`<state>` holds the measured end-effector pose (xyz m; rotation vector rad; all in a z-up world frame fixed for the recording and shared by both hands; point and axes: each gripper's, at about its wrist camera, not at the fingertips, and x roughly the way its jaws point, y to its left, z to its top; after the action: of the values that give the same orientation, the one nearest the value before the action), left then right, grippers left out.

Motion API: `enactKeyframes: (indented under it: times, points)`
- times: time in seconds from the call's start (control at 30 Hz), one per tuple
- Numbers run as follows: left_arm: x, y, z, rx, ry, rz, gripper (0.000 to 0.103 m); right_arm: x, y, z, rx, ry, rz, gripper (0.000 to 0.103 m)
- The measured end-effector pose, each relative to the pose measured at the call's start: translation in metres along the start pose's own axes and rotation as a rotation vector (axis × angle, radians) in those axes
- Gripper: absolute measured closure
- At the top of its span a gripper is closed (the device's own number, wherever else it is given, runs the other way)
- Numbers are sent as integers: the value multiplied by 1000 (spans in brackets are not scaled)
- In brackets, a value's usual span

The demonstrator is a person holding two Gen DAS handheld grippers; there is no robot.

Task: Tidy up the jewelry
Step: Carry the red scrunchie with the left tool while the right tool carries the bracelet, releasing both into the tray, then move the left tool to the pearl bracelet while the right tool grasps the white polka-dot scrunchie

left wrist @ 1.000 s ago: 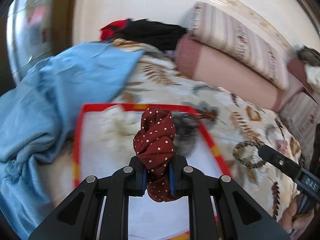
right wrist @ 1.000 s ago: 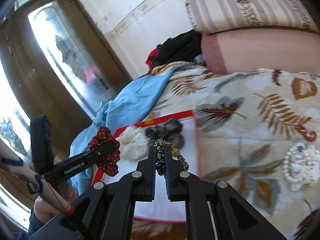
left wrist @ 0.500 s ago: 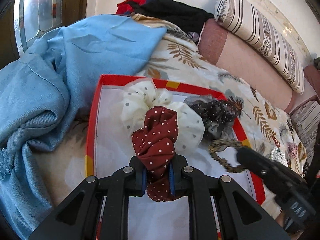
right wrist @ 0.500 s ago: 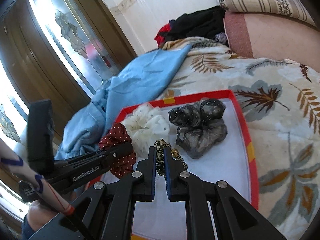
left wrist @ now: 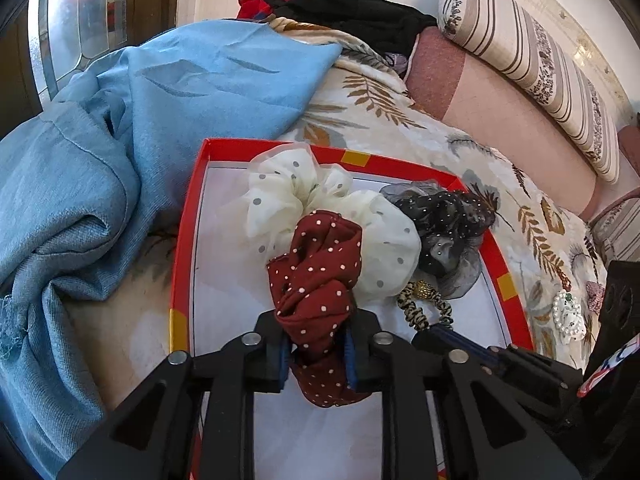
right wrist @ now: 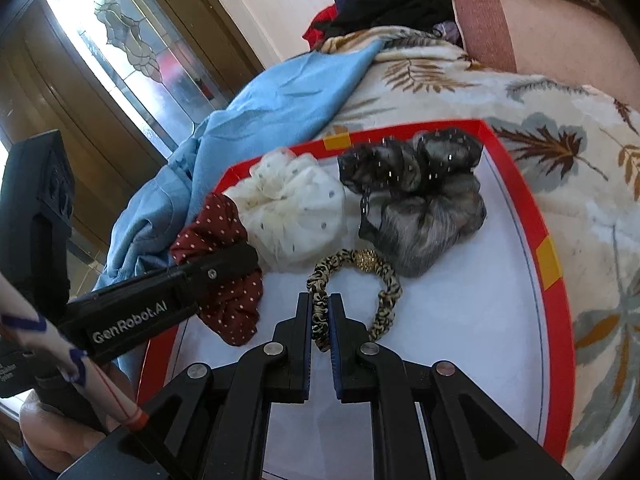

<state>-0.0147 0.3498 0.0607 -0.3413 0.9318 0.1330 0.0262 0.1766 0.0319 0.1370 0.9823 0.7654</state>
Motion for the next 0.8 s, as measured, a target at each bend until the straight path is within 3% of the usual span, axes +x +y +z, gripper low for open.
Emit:
enactKeyframes:
  times: [0.03, 0.1, 0.17, 0.37, 0.6, 0.8]
  points:
    - [0, 0, 0, 1, -2, -1, 79, 0, -1, -1, -1, 0, -4, 92]
    - [-2, 0, 1, 0, -12, -2, 63, -2, -2, -2, -6, -7, -12, 92]
    - [-7, -1, 2, -1, -33, -8, 55, -6, -6, -2, 6, -12, -4, 92]
    - [-20, -7, 5, -10, -93, -66, 53, -28, -7, 2, 14, -56, 25, 82]
    - [-33, -17, 9, -24, -165, -115, 53, -69, -17, 4, 40, -117, 28, 82]
    - [-43, -37, 7, 9, -224, -142, 53, -128, -51, -9, 48, -174, -34, 73]
